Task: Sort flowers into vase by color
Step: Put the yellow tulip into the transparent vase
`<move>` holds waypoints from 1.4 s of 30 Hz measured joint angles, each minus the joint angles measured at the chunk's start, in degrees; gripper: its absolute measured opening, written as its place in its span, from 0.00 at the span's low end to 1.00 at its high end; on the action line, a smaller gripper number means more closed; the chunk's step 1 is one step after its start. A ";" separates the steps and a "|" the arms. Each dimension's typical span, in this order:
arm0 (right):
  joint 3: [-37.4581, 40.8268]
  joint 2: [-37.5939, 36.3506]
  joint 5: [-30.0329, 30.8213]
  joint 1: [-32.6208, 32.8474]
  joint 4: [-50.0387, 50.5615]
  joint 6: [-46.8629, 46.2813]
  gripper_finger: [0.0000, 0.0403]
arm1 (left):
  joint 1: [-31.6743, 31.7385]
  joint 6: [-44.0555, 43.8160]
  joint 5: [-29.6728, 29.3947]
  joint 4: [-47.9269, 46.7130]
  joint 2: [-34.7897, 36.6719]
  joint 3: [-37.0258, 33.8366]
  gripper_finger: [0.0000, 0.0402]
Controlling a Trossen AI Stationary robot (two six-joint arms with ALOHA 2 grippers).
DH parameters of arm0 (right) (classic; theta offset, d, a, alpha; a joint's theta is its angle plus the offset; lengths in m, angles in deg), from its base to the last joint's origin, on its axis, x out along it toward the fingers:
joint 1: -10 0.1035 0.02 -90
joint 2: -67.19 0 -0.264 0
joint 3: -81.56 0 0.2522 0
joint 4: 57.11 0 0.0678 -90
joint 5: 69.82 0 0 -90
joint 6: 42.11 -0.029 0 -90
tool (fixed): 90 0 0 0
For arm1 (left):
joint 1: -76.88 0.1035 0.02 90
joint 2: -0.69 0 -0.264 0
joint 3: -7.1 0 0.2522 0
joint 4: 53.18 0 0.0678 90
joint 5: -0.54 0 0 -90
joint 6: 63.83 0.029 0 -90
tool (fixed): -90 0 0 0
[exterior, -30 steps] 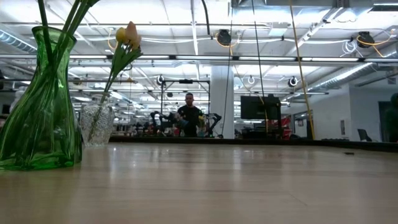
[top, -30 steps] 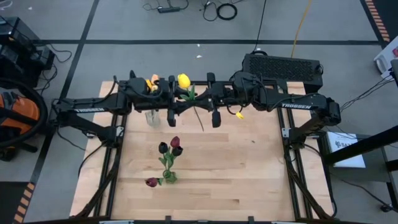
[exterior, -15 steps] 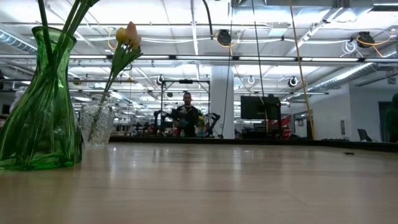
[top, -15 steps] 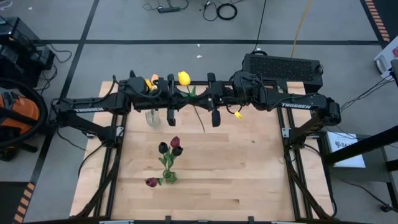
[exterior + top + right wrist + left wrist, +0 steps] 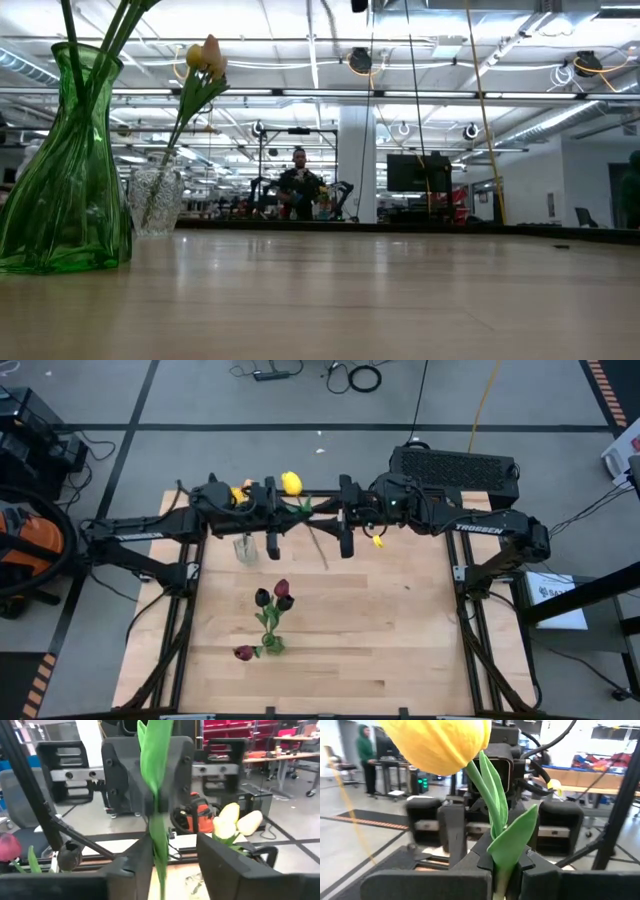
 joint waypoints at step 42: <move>0.04 -4.62 15.05 -2.90 25.35 -16.67 0.40 | 1.30 1.80 -28.09 -45.42 33.22 -7.64 0.04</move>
